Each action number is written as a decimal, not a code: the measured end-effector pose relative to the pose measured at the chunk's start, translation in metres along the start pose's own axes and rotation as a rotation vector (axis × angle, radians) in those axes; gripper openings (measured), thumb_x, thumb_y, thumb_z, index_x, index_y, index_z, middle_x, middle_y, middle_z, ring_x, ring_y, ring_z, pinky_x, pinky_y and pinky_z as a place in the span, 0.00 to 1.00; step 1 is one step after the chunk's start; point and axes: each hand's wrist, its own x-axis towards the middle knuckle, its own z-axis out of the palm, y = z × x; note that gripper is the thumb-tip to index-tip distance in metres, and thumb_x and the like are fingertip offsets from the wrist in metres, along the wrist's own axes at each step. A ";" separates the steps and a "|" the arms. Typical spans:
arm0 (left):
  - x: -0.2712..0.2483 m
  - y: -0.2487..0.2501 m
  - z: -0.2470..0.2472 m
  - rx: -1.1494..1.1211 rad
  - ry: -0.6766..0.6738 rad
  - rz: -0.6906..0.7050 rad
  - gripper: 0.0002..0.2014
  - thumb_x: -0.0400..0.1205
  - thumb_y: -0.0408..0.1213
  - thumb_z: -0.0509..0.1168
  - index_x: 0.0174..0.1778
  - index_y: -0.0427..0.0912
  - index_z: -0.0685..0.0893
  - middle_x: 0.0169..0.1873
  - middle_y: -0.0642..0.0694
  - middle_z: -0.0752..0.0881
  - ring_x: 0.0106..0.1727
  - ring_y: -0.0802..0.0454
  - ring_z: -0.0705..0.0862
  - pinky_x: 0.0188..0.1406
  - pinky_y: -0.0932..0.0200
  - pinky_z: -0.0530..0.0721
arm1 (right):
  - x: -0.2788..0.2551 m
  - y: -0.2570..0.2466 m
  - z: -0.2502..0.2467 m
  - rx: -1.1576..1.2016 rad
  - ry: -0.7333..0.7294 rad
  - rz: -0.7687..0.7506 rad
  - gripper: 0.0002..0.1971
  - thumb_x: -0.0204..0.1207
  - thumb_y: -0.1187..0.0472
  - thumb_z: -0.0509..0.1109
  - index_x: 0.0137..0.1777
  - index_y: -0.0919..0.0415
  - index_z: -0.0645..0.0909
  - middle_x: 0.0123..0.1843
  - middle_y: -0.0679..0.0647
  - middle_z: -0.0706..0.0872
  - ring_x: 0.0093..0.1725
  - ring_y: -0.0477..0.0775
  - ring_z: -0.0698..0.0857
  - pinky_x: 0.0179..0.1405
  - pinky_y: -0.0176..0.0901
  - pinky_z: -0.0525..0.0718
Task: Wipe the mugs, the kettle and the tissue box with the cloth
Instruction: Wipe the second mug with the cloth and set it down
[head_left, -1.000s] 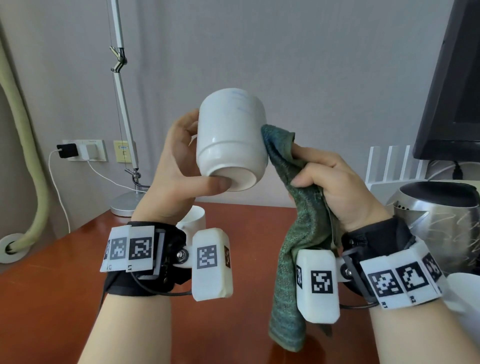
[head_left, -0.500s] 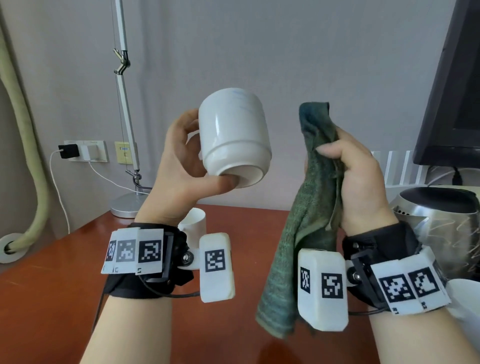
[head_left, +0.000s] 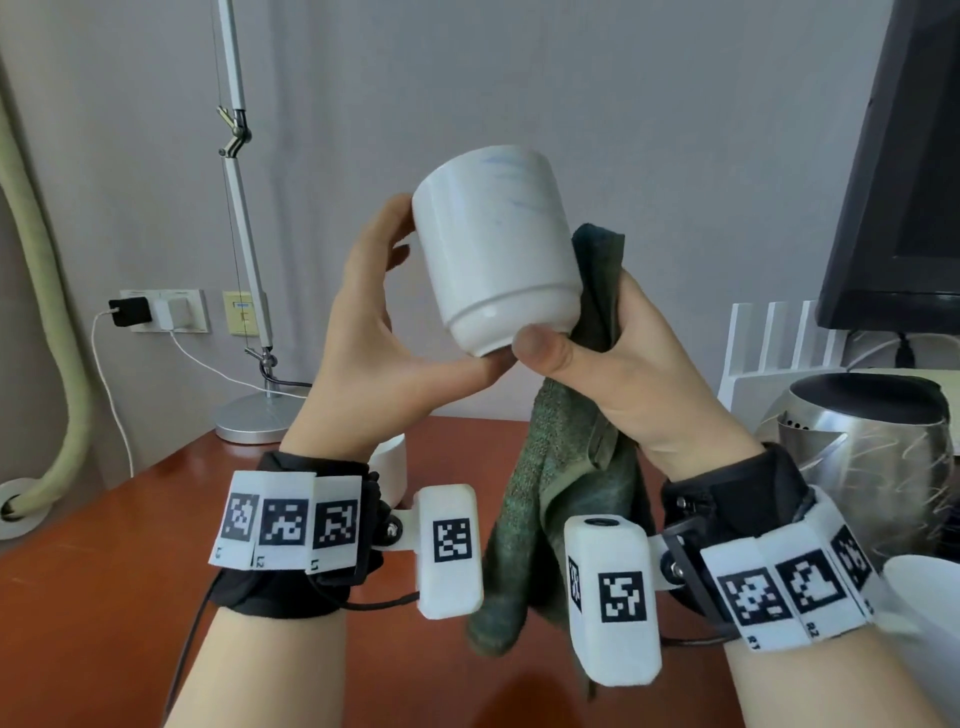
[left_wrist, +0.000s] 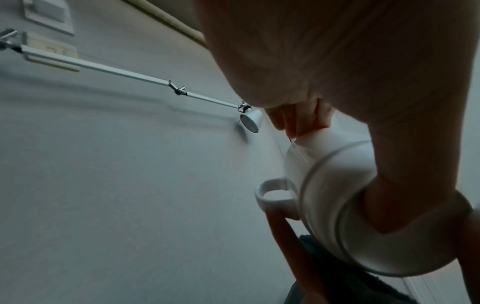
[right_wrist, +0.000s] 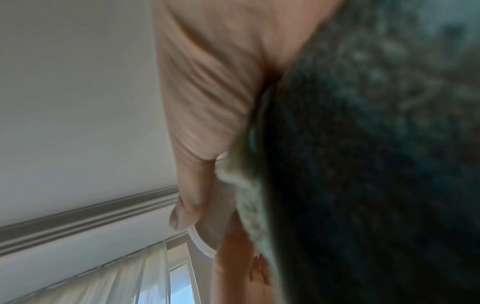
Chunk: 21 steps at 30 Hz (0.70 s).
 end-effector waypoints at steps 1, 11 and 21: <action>0.000 0.000 0.000 0.001 -0.009 0.009 0.50 0.64 0.40 0.85 0.79 0.36 0.65 0.73 0.47 0.75 0.75 0.50 0.75 0.75 0.49 0.74 | 0.000 0.000 0.000 0.020 0.004 -0.008 0.36 0.52 0.48 0.79 0.62 0.54 0.73 0.49 0.36 0.88 0.56 0.39 0.86 0.50 0.33 0.82; 0.004 0.006 0.002 0.254 -0.105 0.209 0.44 0.68 0.50 0.77 0.73 0.38 0.61 0.63 0.42 0.68 0.66 0.48 0.73 0.71 0.62 0.72 | 0.002 0.009 -0.010 -0.123 0.022 -0.025 0.54 0.53 0.51 0.86 0.78 0.56 0.61 0.65 0.42 0.82 0.67 0.41 0.80 0.59 0.38 0.82; 0.004 -0.009 -0.004 0.357 0.148 0.096 0.46 0.63 0.43 0.81 0.73 0.30 0.68 0.58 0.60 0.68 0.61 0.57 0.72 0.62 0.71 0.71 | 0.000 0.018 -0.018 0.192 0.216 0.196 0.11 0.77 0.47 0.69 0.54 0.50 0.84 0.39 0.47 0.88 0.37 0.48 0.86 0.35 0.43 0.86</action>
